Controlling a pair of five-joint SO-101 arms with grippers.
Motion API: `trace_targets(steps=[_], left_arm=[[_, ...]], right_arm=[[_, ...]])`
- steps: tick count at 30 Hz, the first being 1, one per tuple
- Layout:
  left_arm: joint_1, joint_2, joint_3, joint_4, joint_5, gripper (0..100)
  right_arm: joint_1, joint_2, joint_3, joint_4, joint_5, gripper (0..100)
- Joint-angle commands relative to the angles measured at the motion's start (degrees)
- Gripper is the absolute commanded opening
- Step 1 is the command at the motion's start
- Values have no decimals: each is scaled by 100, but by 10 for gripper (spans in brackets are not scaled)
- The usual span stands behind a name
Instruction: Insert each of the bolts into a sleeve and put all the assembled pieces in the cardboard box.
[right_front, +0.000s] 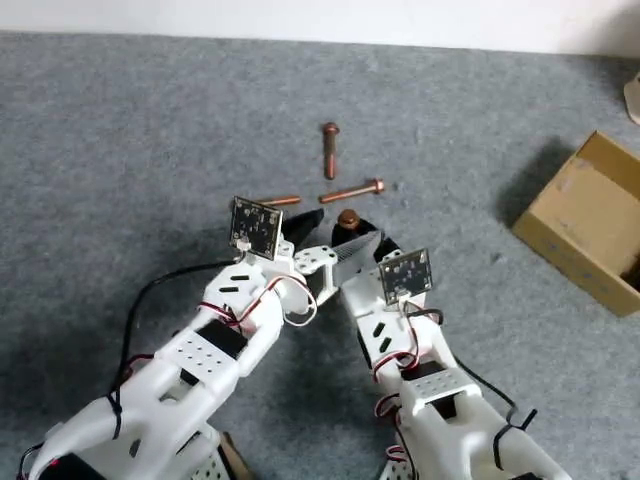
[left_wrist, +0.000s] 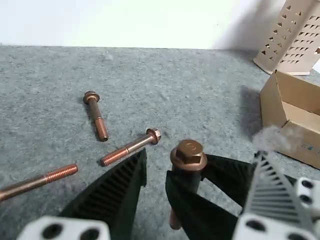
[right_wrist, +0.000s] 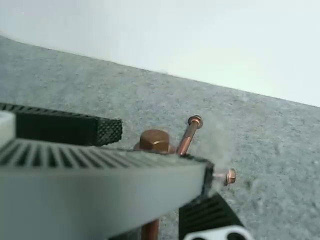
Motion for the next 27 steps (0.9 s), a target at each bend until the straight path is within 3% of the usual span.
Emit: trace_targets(steps=[1,4,9,13,27], left_arm=[[66,-22,-66,26,-18,312],[66,-22,-66,35,193,296],[57,-31,-119,220,281,169],[57,-31,-119,220,290,103],[-110,4,-119,220,290,95]], right_arm=[[84,-136,374,-13,-62,5],[92,-136,268,391,-62,5],[259,-136,-382,1719,-185,5],[558,-136,-611,1868,-607,5],[1341,-145,-963,2079,-642,5]])
